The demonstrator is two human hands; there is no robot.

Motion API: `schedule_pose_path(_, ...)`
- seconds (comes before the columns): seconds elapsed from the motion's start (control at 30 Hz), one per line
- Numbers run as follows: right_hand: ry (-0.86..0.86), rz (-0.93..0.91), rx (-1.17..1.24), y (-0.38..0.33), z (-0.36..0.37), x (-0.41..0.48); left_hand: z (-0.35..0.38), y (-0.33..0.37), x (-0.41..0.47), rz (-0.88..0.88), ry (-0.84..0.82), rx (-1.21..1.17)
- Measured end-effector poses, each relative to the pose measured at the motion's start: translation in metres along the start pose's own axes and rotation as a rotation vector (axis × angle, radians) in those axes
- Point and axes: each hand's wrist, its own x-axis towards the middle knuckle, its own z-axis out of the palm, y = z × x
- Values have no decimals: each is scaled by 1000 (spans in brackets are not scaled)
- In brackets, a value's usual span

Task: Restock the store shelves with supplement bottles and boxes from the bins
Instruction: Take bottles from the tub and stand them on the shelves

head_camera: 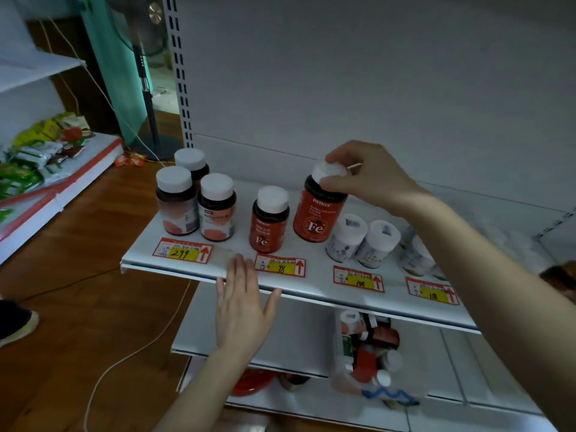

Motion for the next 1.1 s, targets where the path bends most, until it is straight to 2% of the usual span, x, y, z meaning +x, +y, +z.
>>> schedule_pose_path(0.33, -156, 23, -91, 44, 43, 18, 9, -3, 1, 2, -35, 142)
schedule_pose_path(1.1, -170, 34, -143, 43, 53, 6, 12, -4, 3, 45, 12, 107)
